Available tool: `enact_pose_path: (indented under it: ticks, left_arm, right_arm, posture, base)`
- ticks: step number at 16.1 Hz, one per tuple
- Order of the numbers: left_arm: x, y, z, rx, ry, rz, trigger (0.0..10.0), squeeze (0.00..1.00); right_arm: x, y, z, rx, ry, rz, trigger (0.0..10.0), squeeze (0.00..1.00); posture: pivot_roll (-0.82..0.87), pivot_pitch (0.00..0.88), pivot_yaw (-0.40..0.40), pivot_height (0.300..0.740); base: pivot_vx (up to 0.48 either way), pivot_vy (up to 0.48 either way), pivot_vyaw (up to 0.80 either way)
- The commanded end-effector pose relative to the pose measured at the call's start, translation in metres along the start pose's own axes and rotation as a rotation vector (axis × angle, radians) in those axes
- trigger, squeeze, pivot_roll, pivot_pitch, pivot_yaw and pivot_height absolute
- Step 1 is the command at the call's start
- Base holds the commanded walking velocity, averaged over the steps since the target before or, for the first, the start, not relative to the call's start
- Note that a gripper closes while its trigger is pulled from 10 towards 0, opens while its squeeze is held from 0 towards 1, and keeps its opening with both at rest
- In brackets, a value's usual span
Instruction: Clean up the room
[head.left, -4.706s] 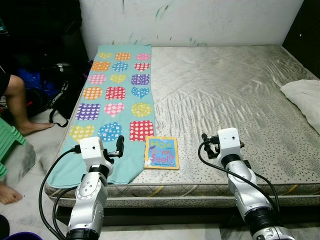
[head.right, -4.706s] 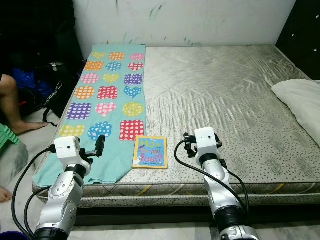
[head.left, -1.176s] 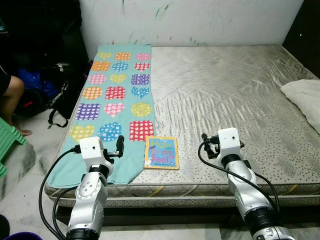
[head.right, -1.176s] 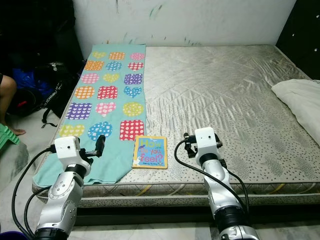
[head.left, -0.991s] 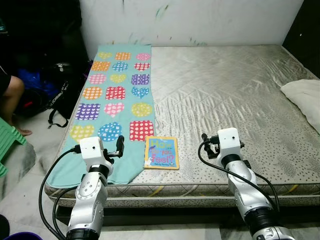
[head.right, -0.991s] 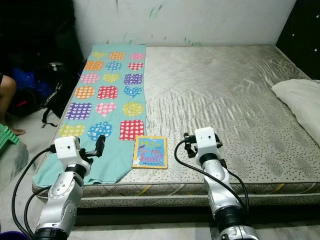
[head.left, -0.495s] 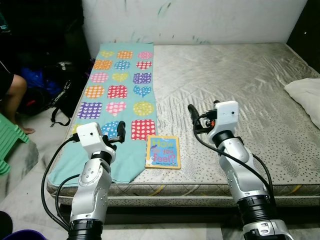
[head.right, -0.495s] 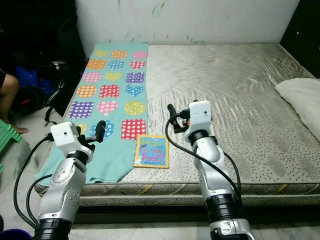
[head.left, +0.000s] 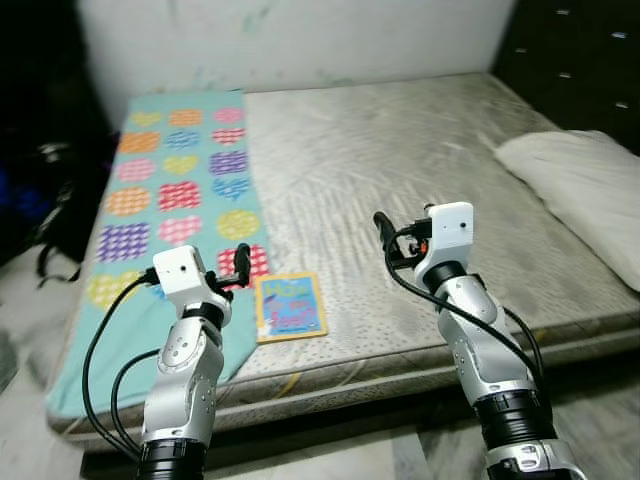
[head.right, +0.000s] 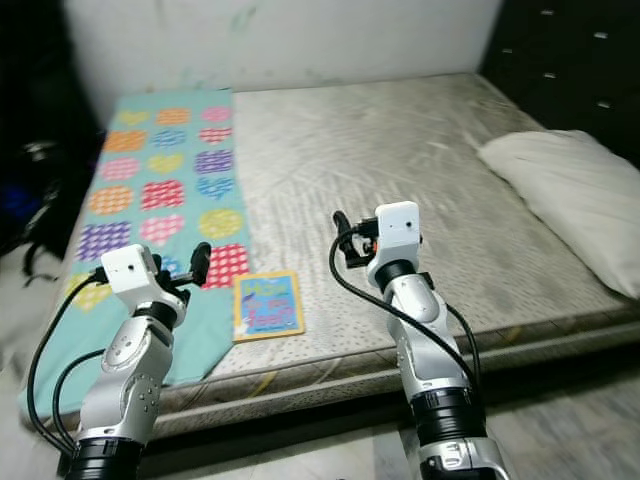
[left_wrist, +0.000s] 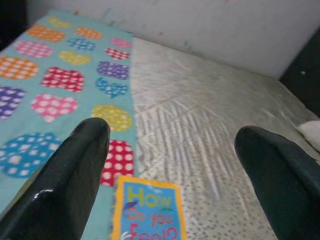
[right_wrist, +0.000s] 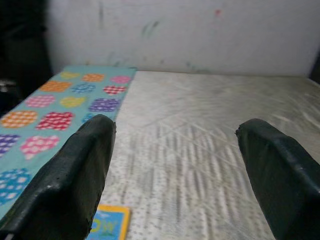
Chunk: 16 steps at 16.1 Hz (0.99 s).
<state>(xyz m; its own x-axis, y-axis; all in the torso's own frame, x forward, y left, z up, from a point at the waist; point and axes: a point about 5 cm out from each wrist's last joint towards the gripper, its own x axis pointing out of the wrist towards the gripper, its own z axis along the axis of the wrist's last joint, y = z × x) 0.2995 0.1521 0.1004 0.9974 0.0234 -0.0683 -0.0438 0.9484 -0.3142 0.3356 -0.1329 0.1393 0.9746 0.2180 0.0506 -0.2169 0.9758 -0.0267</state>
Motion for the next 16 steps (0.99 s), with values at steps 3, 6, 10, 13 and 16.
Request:
enact_pose_path:
  ticks: [3,6,10,13,16]
  left_arm:
    - [0.0018,-0.0012,0.0049,0.016,-0.015,-0.005,10.0,0.0]
    - [0.0027,-0.0014,0.0058,0.021,-0.021,-0.004,10.0,0.0]
    - [0.0037,-0.0013,0.0071,0.026,-0.029,-0.001,10.0,0.0]
    - [0.0044,-0.0018,0.0076,0.03,-0.032,-0.002,10.0,0.0]
    - [0.0053,-0.001,0.008,0.026,-0.035,0.003,10.0,0.0]
  right_arm:
    - [-0.0004,-0.0028,0.0039,0.0,-0.012,-0.017,10.0,0.0]
    - [0.0003,-0.0039,0.0044,-0.001,-0.013,-0.026,10.0,0.0]
    - [0.0007,-0.005,0.0059,-0.008,-0.023,-0.034,10.0,0.0]
    - [0.0009,-0.0056,0.0067,-0.014,-0.028,-0.038,10.0,0.0]
    - [0.0015,-0.0063,0.0076,-0.015,-0.032,-0.042,10.0,0.0]
  posture:
    - [-0.09,0.0,0.04,0.74]
    - [-0.09,0.0,0.04,0.74]
    - [-0.09,0.0,0.04,0.74]
    - [-0.09,0.0,0.04,0.74]
    - [-0.09,0.0,0.04,0.74]
  base:
    - [0.0,0.0,-0.8]
    - [0.0,0.0,-0.8]
    - [0.0,0.0,-0.8]
    - [0.0,0.0,-0.8]
    - [0.0,0.0,-0.8]
